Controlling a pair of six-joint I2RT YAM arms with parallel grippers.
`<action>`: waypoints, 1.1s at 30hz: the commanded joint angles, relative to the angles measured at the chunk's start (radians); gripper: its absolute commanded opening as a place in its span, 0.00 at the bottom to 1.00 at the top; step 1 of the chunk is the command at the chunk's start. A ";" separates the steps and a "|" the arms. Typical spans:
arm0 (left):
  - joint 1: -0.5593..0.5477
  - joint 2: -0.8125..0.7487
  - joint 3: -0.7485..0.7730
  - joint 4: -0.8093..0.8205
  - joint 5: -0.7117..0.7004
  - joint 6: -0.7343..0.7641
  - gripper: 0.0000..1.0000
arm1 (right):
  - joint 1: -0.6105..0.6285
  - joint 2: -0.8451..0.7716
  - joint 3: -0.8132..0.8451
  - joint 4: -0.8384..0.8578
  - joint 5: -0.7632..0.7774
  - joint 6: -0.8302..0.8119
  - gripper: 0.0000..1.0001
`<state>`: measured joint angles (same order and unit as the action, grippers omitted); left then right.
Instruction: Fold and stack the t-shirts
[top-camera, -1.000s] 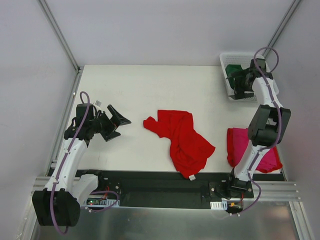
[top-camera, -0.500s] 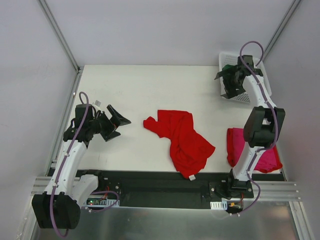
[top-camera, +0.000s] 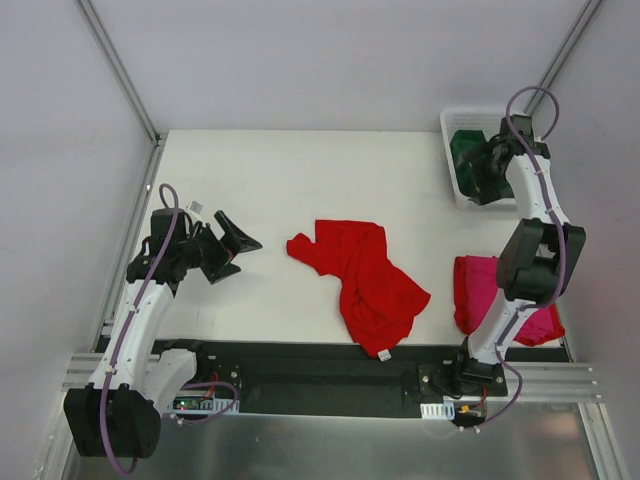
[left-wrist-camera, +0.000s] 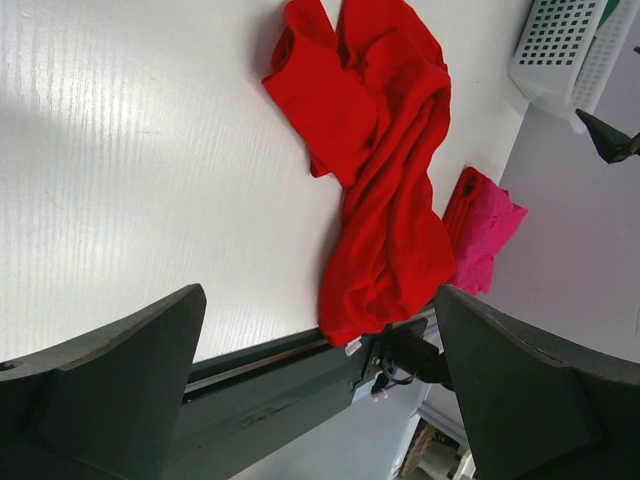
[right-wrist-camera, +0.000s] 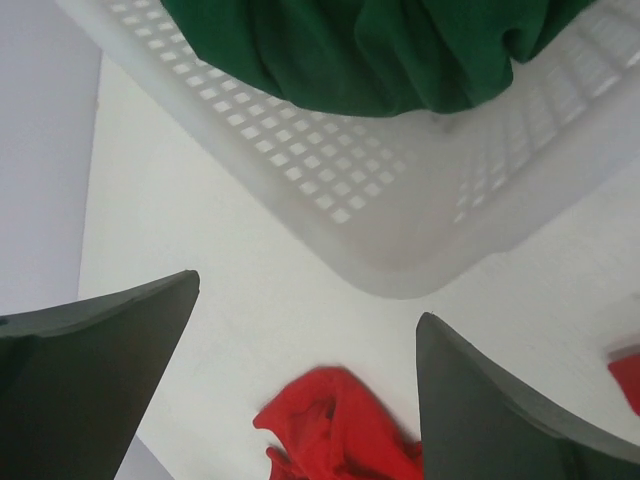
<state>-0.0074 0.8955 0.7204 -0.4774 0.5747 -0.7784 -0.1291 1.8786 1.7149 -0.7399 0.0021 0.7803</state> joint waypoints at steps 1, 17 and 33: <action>-0.008 -0.006 0.001 -0.010 0.020 0.024 0.99 | -0.055 -0.033 -0.032 0.004 0.010 -0.016 0.96; -0.008 0.020 0.062 -0.026 -0.009 0.054 0.99 | 0.178 -0.020 0.093 0.107 -0.272 -0.303 0.96; -0.337 0.608 0.708 -0.302 -0.183 0.177 0.99 | 0.445 -0.585 -0.465 -0.101 -0.182 -0.642 0.96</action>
<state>-0.2436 1.4227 1.3888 -0.6838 0.4423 -0.6201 0.2184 1.4231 1.2201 -0.7753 -0.2523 0.2234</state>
